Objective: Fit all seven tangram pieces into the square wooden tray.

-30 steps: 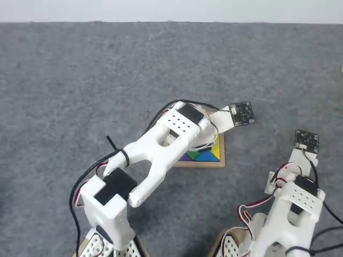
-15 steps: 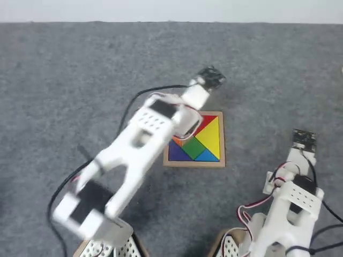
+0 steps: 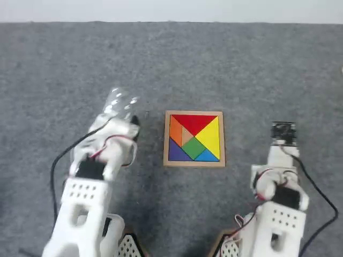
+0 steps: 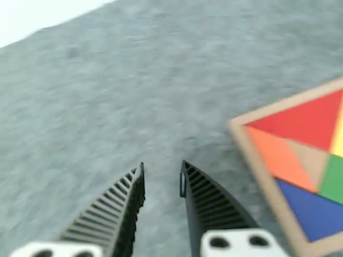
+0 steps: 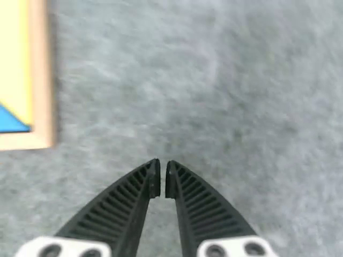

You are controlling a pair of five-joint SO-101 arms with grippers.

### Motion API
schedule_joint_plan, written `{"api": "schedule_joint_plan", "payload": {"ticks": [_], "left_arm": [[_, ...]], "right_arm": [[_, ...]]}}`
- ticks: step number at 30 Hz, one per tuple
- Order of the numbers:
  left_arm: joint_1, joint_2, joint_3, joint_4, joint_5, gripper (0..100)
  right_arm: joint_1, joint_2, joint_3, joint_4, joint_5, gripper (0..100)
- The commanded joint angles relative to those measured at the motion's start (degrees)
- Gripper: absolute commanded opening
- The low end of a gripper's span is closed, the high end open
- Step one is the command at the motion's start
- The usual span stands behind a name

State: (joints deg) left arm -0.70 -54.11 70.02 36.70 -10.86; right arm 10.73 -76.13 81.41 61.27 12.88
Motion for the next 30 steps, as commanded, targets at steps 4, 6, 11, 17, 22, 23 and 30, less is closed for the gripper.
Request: {"api": "schedule_joint_plan", "payload": {"ticks": [4,6,11,17,22,23,30], "left_arm": [[-6.59,-20.22,13.14,-1.41,0.62,10],[-7.38,-24.44,17.19,-1.41,0.7,10],[-9.23,-34.9,26.07,-1.32,6.86,10],[-13.45,-44.92,26.77,9.32,8.44,10],[-13.71,-49.85,26.51,21.27,8.35,10],[-13.71,-50.02,26.51,22.86,8.35,10],[-13.71,-50.02,26.51,31.82,8.35,10]], "right_arm": [[-3.47,-18.15,6.33,2.86,-0.7,3.7],[-3.21,-22.37,7.91,4.62,-0.7,3.7],[-3.21,-28.18,12.57,5.58,-0.7,4.0],[-3.03,-27.65,15.03,3.91,-0.35,4.0],[-3.21,-27.56,15.03,3.56,-0.26,4.1],[-3.21,-27.56,15.03,3.65,-0.26,4.1],[-3.3,-27.47,15.03,3.65,-0.26,4.0]]}}
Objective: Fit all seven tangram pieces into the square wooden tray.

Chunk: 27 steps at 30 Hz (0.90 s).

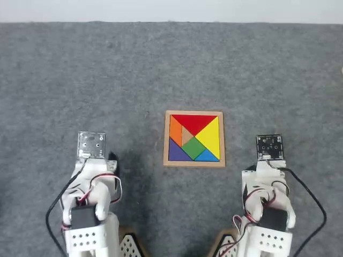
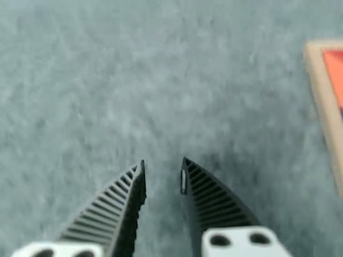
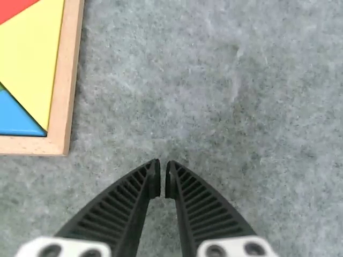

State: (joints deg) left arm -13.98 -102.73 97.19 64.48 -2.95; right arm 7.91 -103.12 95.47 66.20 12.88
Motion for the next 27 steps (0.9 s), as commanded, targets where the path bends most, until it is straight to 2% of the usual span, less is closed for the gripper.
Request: {"api": "schedule_joint_plan", "payload": {"ticks": [1,3,27], "left_arm": [[-0.44,-1.41,-0.66,5.27,0.44,10],[-0.44,-1.41,-0.66,8.0,0.44,10],[-0.26,-1.41,-0.66,7.74,0.53,10]], "right_arm": [[-0.48,-0.48,0.97,-1.27,-0.26,4.0],[-0.48,-0.48,0.97,-1.27,-0.26,4.1],[-0.57,-0.48,0.97,-1.19,-0.26,4.1]]}}
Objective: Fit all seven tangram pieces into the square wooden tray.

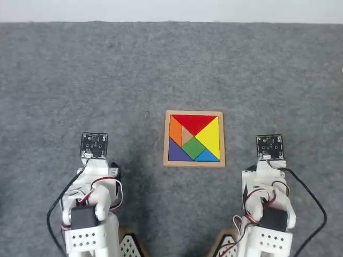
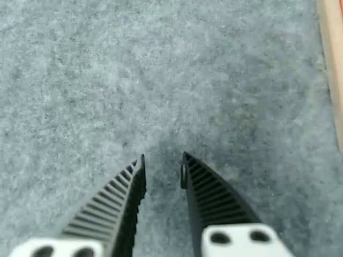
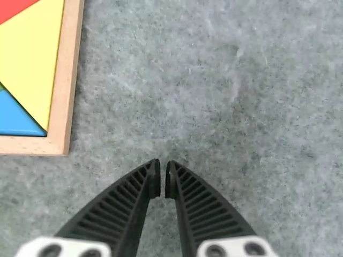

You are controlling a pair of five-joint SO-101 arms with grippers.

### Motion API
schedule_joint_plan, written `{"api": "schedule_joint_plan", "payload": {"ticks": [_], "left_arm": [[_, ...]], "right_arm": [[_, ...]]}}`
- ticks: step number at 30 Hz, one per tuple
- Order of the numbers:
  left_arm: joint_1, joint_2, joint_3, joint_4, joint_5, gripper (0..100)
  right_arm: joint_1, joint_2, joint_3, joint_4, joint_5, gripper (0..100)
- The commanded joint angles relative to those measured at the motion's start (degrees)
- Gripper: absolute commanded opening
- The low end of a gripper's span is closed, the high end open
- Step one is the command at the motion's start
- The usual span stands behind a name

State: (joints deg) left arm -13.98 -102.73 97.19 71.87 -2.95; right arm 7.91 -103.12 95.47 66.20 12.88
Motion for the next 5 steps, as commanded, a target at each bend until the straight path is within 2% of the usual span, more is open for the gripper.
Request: {"api": "schedule_joint_plan", "payload": {"ticks": [1,5], "left_arm": [[-0.26,-1.41,-0.66,0.35,0.53,10],[-0.26,-1.41,-0.66,0.35,0.53,10]], "right_arm": [[-0.57,-0.48,0.97,-1.19,-0.26,4.1],[-0.57,-0.48,0.97,-1.1,-0.26,4.1]]}}
